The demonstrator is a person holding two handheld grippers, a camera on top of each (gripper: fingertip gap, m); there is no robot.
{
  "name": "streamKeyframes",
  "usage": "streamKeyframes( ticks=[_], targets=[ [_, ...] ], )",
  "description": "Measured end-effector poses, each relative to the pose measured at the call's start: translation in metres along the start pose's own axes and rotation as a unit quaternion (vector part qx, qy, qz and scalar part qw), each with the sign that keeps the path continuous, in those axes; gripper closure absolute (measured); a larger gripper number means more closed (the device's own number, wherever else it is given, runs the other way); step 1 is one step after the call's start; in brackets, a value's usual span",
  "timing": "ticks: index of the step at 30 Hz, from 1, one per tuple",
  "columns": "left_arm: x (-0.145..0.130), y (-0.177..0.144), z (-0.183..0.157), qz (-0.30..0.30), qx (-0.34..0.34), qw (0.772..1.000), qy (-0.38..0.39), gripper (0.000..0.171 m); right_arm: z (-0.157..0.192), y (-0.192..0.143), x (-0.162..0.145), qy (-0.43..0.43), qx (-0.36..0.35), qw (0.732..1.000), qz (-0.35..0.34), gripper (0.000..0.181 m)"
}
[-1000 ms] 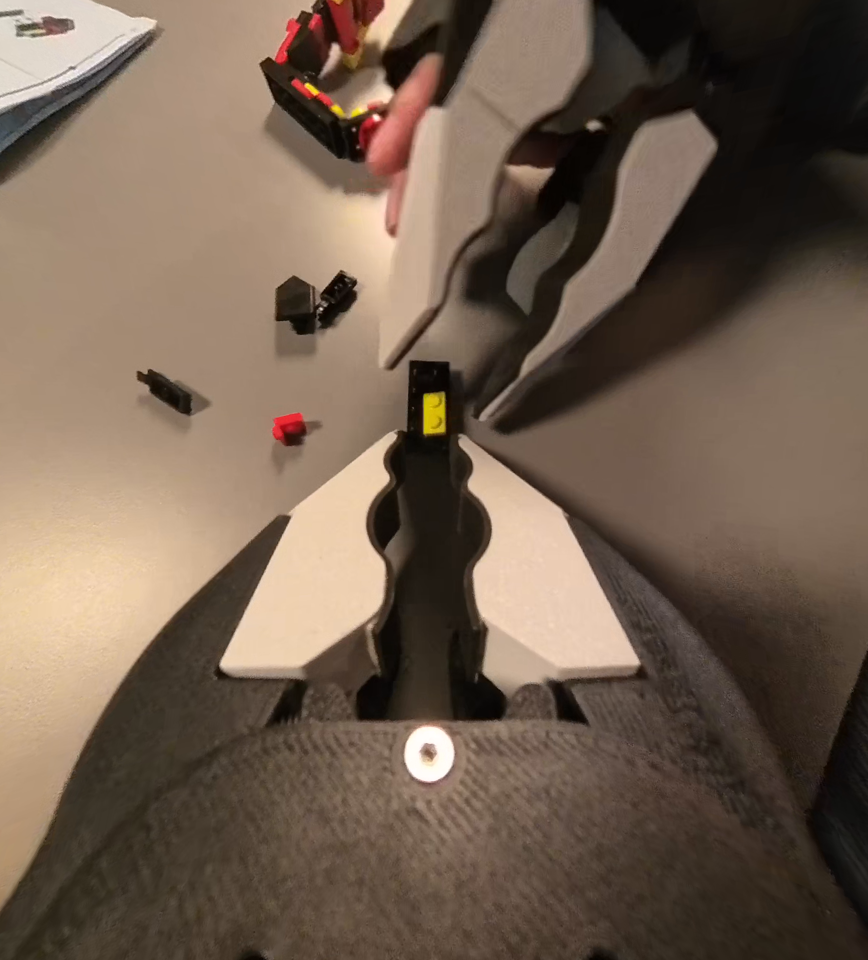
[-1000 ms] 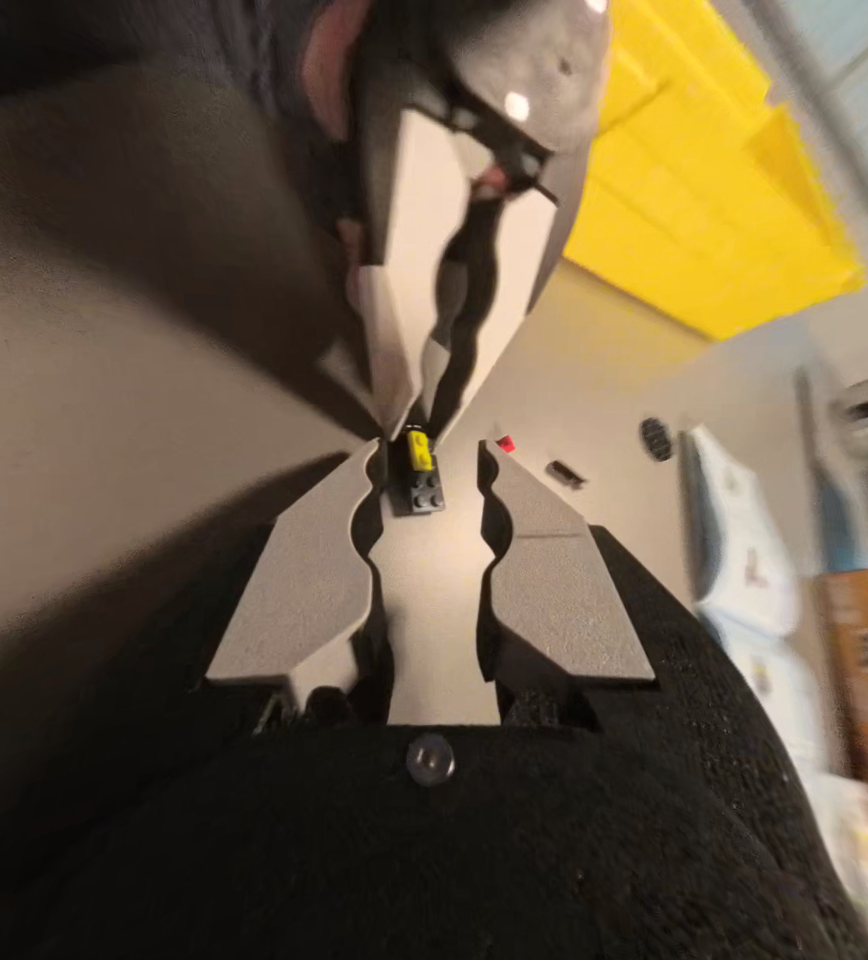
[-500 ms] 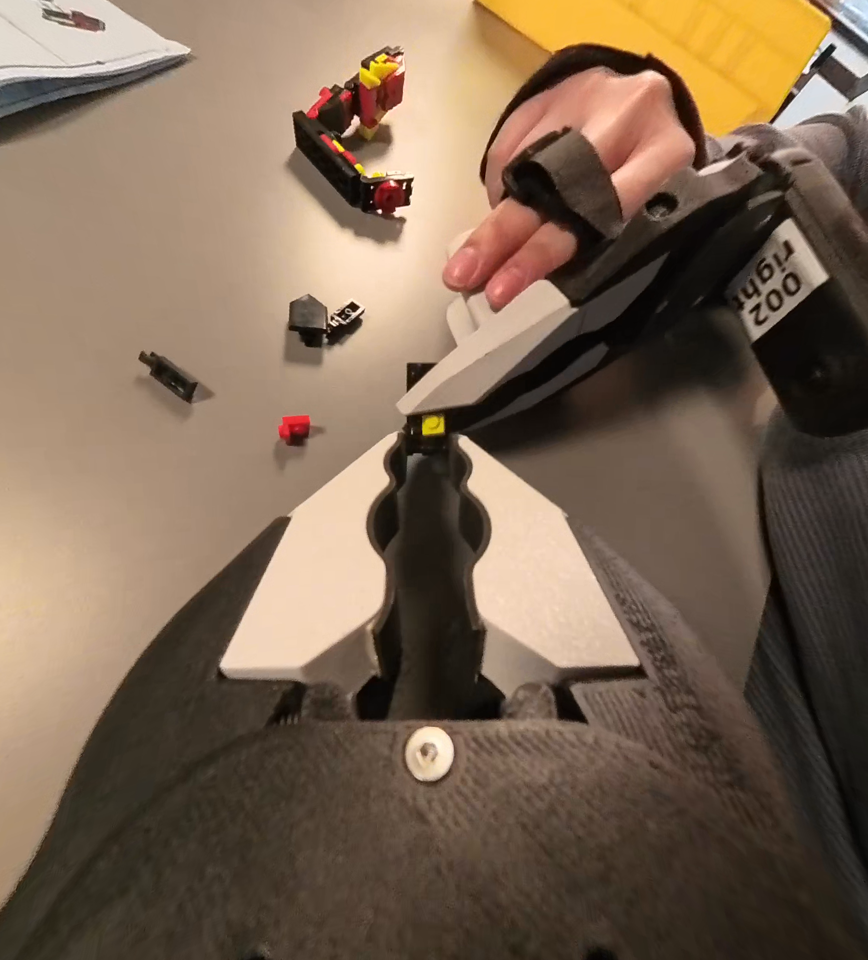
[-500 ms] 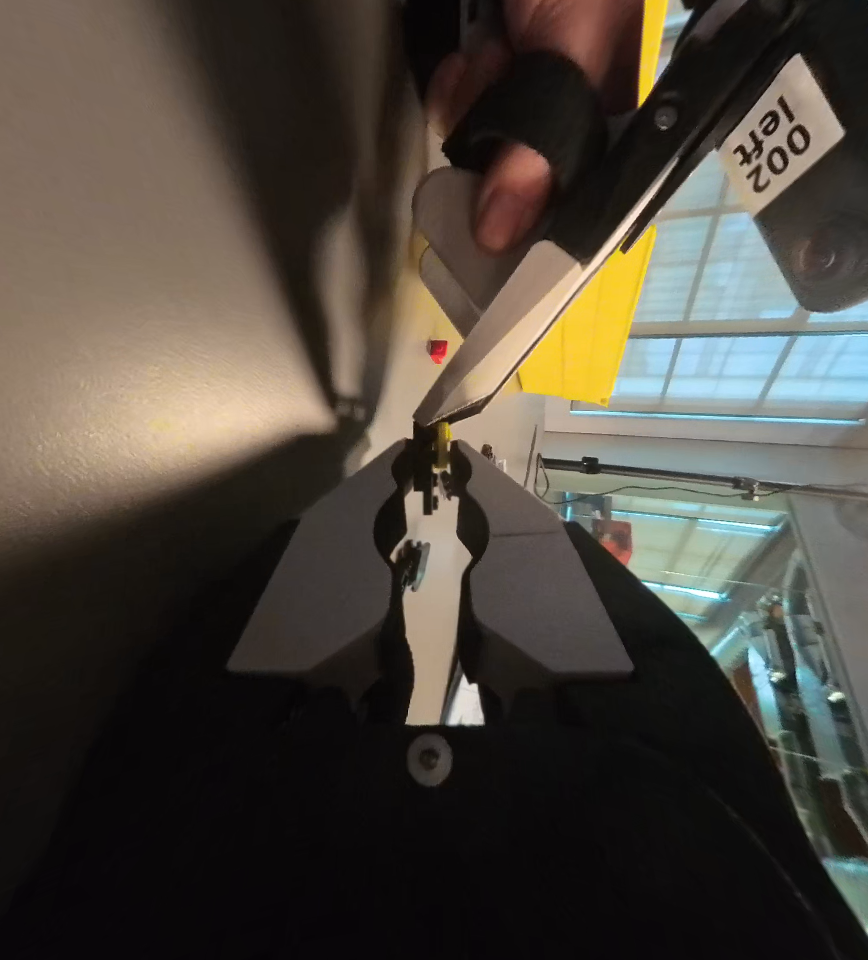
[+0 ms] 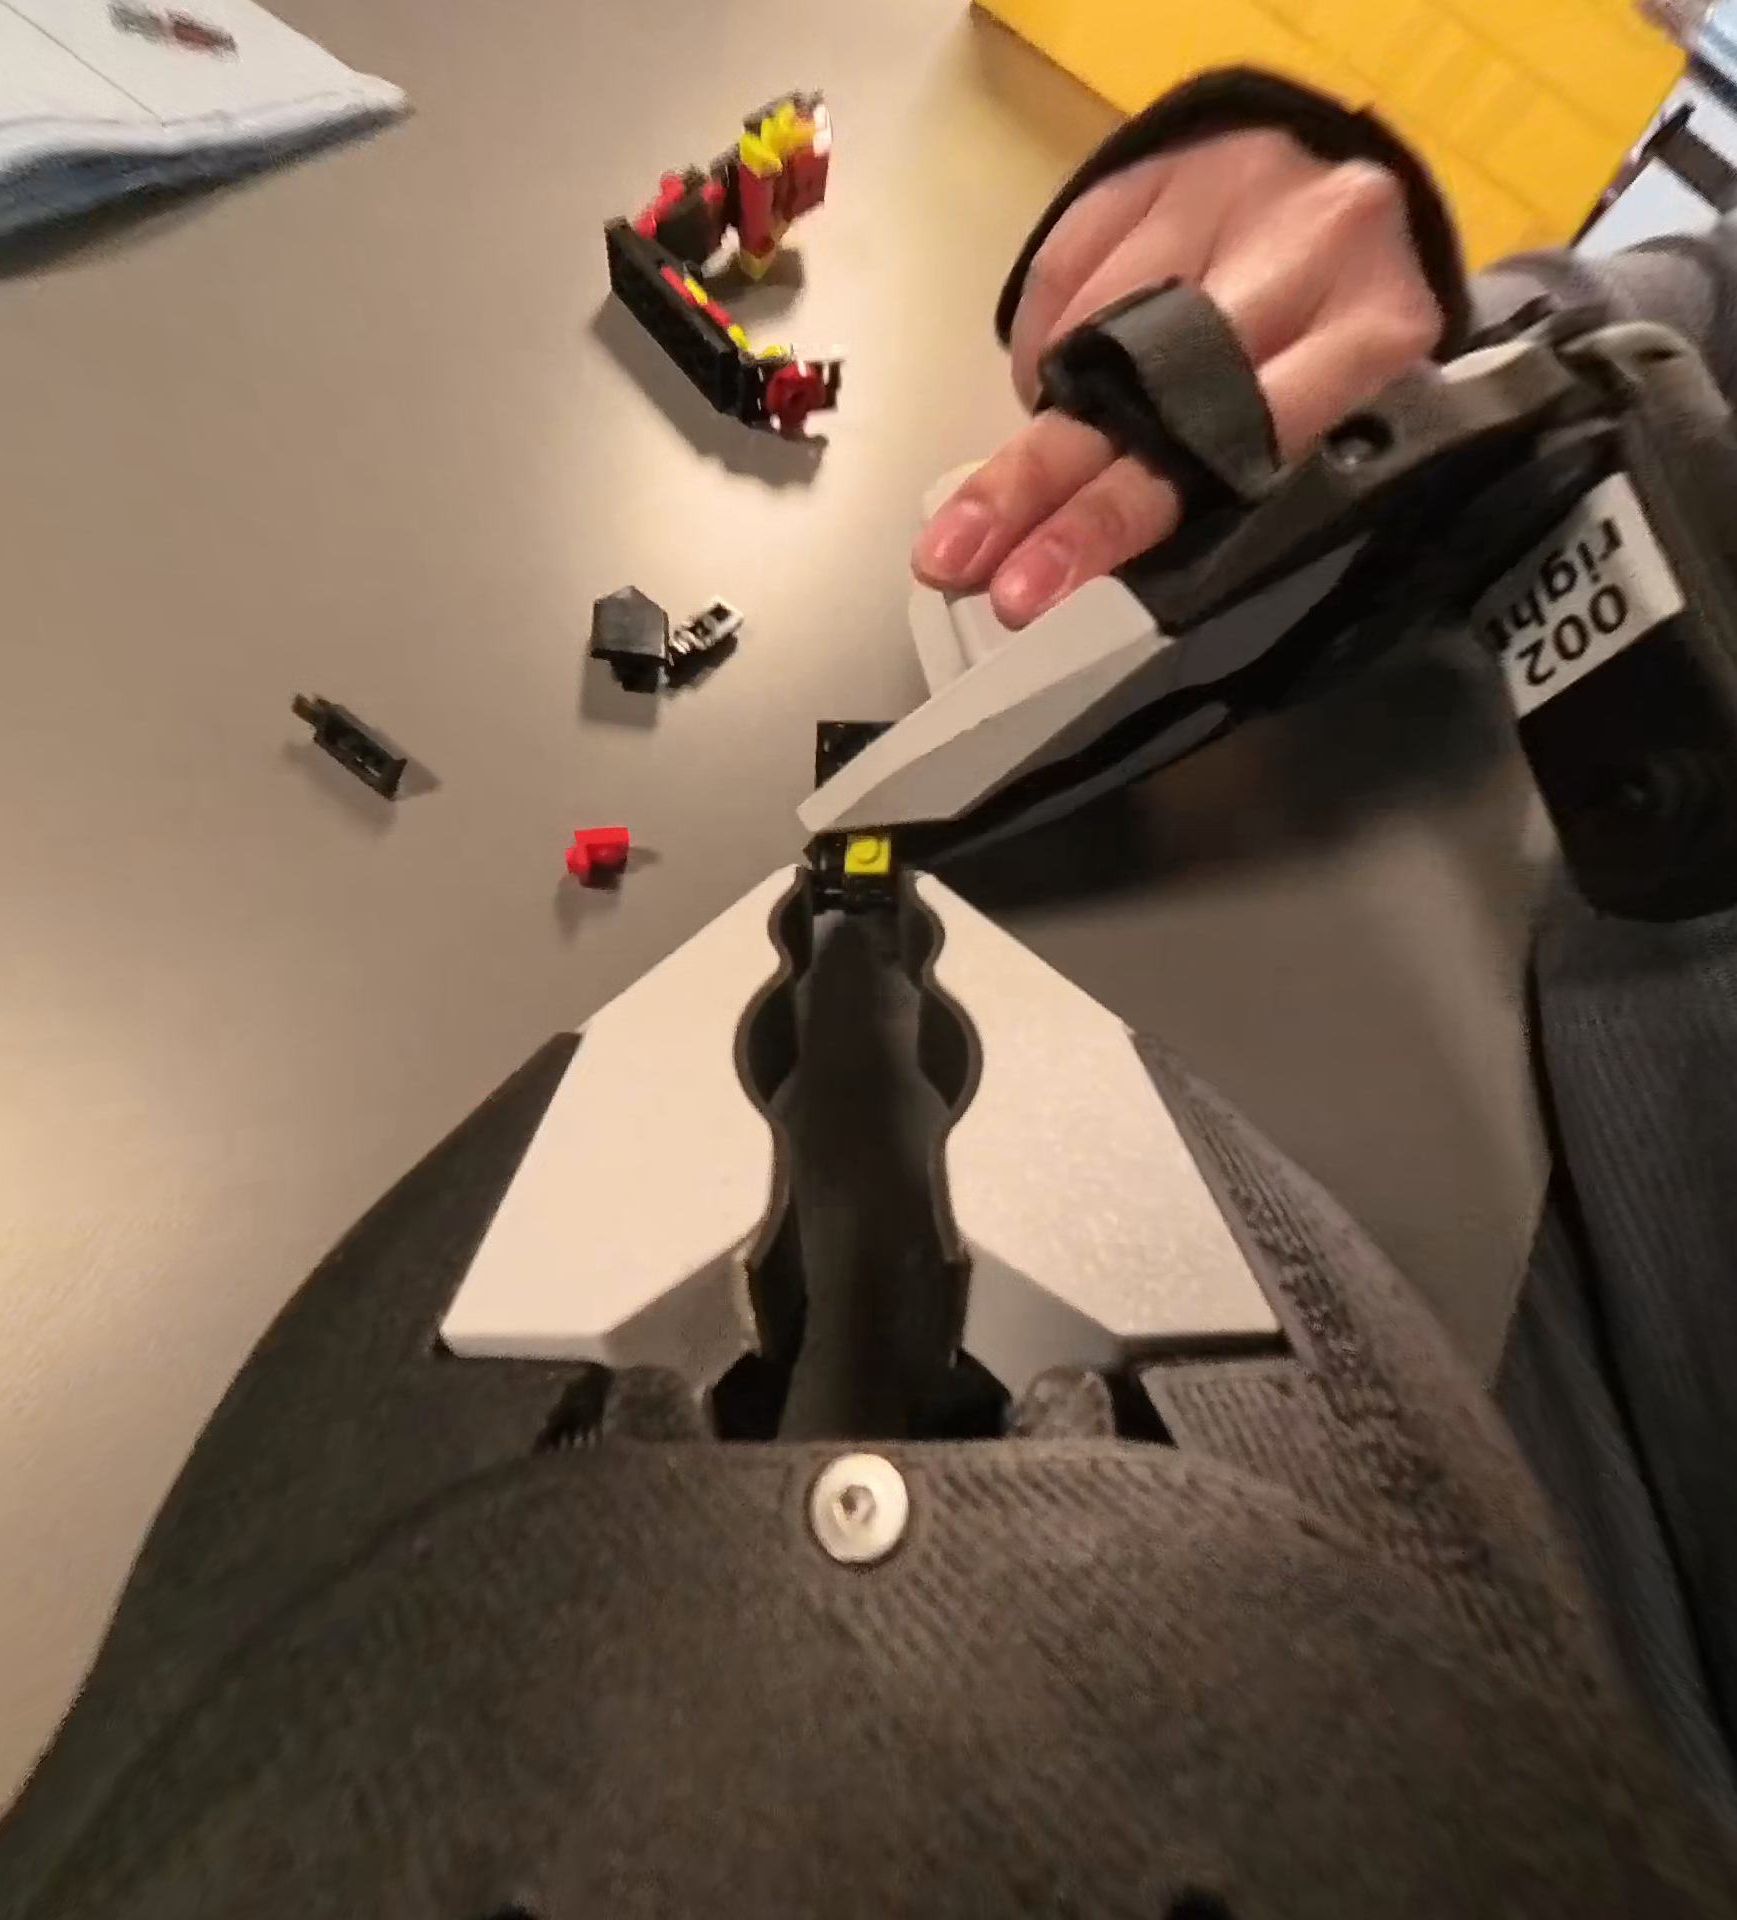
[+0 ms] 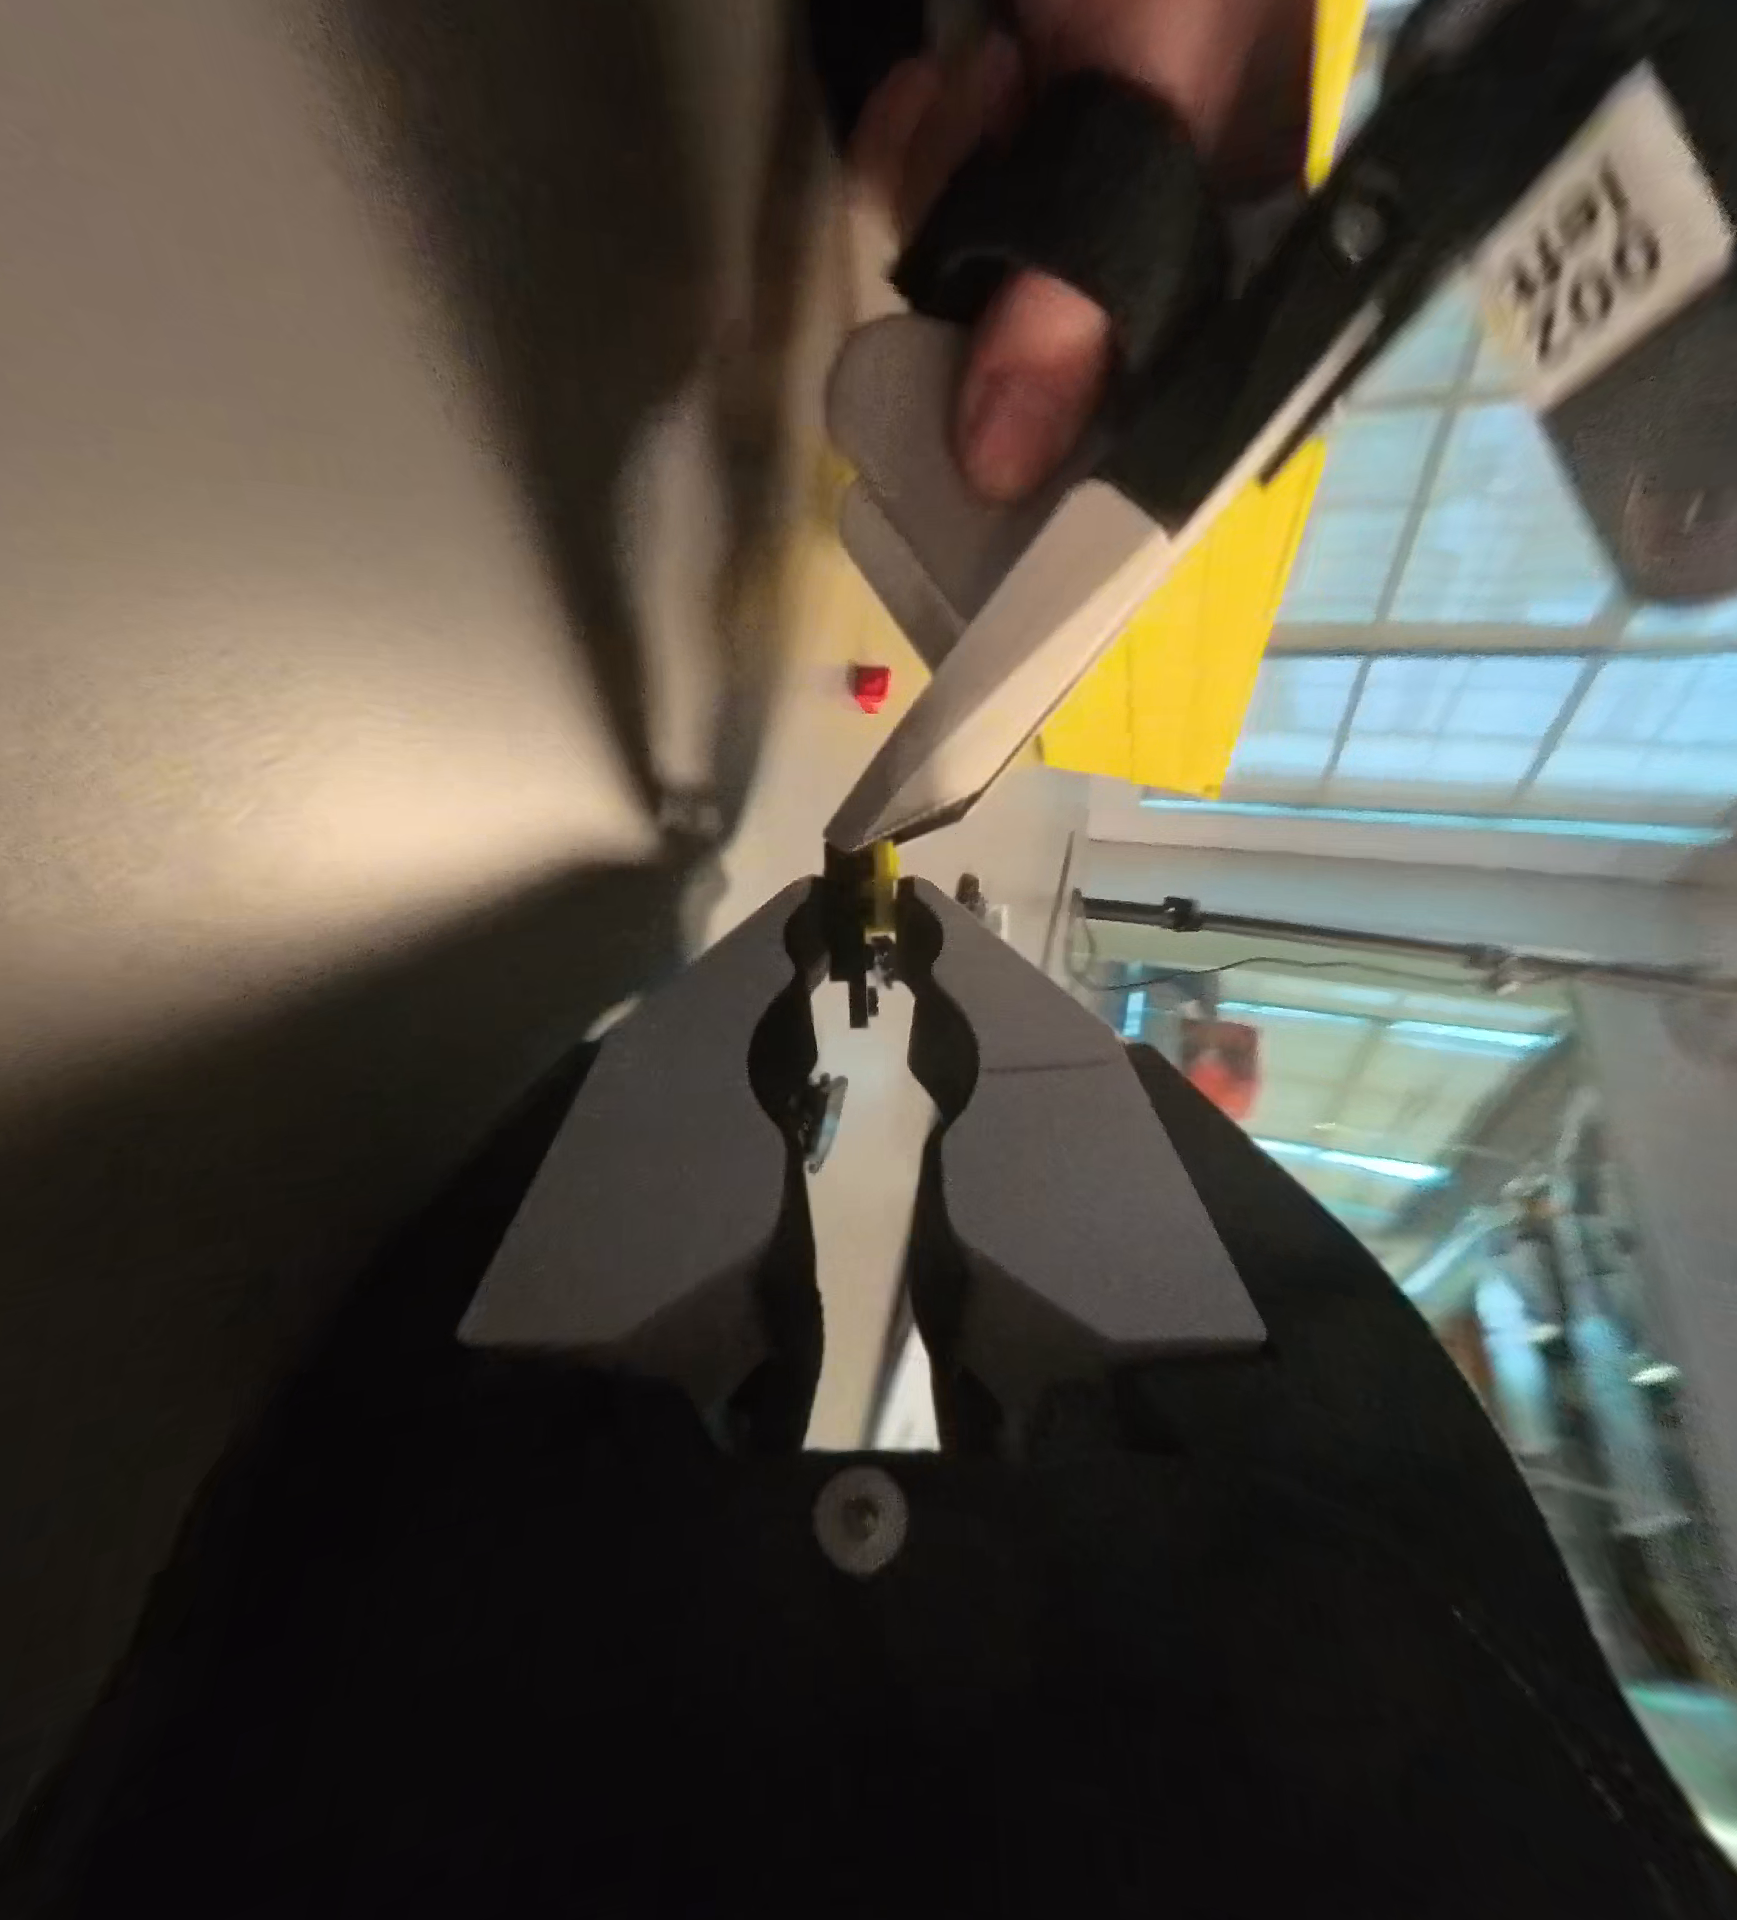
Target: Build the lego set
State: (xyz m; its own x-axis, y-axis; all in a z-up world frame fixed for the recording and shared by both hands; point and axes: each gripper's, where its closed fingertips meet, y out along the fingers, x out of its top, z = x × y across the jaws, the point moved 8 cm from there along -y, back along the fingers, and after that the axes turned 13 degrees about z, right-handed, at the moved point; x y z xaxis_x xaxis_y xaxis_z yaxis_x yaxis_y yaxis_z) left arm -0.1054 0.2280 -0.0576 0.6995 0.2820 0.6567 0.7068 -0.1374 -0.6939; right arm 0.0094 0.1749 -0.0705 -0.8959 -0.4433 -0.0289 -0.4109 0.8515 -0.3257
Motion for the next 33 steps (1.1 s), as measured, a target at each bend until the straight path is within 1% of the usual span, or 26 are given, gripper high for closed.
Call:
streamKeyframes(
  ticks=[1, 2, 3, 4, 5, 7, 8, 9, 12, 16, 19, 24, 25, 28, 29, 31, 33],
  targets=[
    [0.0, -0.003, -0.001, -0.013, 0.012, 1.0, 0.008, 0.156, -0.003, 0.001, -0.001, 0.033, 0.01, 0.999, -0.003, 0.17],
    [0.001, -0.005, -0.005, -0.026, 0.025, 0.999, 0.03, 0.148, -0.005, 0.001, -0.002, 0.061, 0.019, 0.998, -0.005, 0.17],
    [0.001, -0.007, -0.01, -0.04, 0.045, 0.996, 0.062, 0.143, -0.007, 0.002, -0.003, 0.08, 0.028, 0.996, -0.007, 0.17],
    [0.0, -0.009, -0.014, -0.055, 0.077, 0.991, 0.098, 0.143, -0.007, 0.003, -0.004, 0.093, 0.035, 0.995, -0.007, 0.17],
    [0.0, -0.011, -0.019, -0.067, 0.113, 0.981, 0.14, 0.142, -0.007, 0.004, -0.005, 0.103, 0.041, 0.994, -0.009, 0.17],
    [-0.003, -0.011, -0.027, -0.079, 0.199, 0.952, 0.218, 0.141, -0.007, 0.004, -0.006, 0.118, 0.055, 0.991, -0.012, 0.17],
    [-0.005, -0.008, -0.029, -0.069, 0.229, 0.938, 0.25, 0.142, -0.007, 0.004, -0.005, 0.127, 0.064, 0.99, -0.015, 0.17],
    [-0.007, -0.004, -0.031, -0.053, 0.249, 0.929, 0.269, 0.143, -0.007, 0.004, -0.005, 0.139, 0.073, 0.987, -0.02, 0.17],
    [-0.008, 0.007, -0.03, -0.012, 0.276, 0.916, 0.292, 0.145, -0.01, 0.004, -0.004, 0.167, 0.094, 0.981, -0.029, 0.17],
    [-0.007, 0.007, -0.031, -0.013, 0.291, 0.906, 0.308, 0.154, -0.011, 0.003, -0.003, 0.187, 0.111, 0.975, -0.038, 0.171],
    [-0.008, 0.008, -0.032, -0.004, 0.297, 0.9, 0.318, 0.155, -0.011, 0.004, -0.003, 0.195, 0.123, 0.972, -0.038, 0.17],
    [-0.009, 0.009, -0.034, 0.011, 0.349, 0.864, 0.364, 0.161, -0.013, 0.006, -0.001, 0.207, 0.131, 0.969, -0.024, 0.171],
    [-0.009, 0.009, -0.035, 0.012, 0.355, 0.86, 0.368, 0.161, -0.013, 0.006, 0.0, 0.208, 0.127, 0.97, -0.02, 0.17],
    [-0.008, 0.007, -0.034, 0.013, 0.365, 0.854, 0.37, 0.162, -0.014, 0.006, 0.003, 0.181, 0.093, 0.979, 0.001, 0.171],
    [-0.008, 0.007, -0.034, 0.01, 0.365, 0.856, 0.366, 0.162, -0.014, 0.007, 0.004, 0.171, 0.081, 0.982, 0.007, 0.171],
    [-0.006, 0.005, -0.032, -0.007, 0.35, 0.875, 0.334, 0.161, -0.015, 0.008, 0.003, 0.184, 0.078, 0.98, 0.002, 0.171],
    [-0.003, -0.001, -0.029, -0.044, 0.32, 0.903, 0.283, 0.161, -0.02, 0.008, -0.001, 0.222, 0.078, 0.972, -0.014, 0.171]
  ],
)
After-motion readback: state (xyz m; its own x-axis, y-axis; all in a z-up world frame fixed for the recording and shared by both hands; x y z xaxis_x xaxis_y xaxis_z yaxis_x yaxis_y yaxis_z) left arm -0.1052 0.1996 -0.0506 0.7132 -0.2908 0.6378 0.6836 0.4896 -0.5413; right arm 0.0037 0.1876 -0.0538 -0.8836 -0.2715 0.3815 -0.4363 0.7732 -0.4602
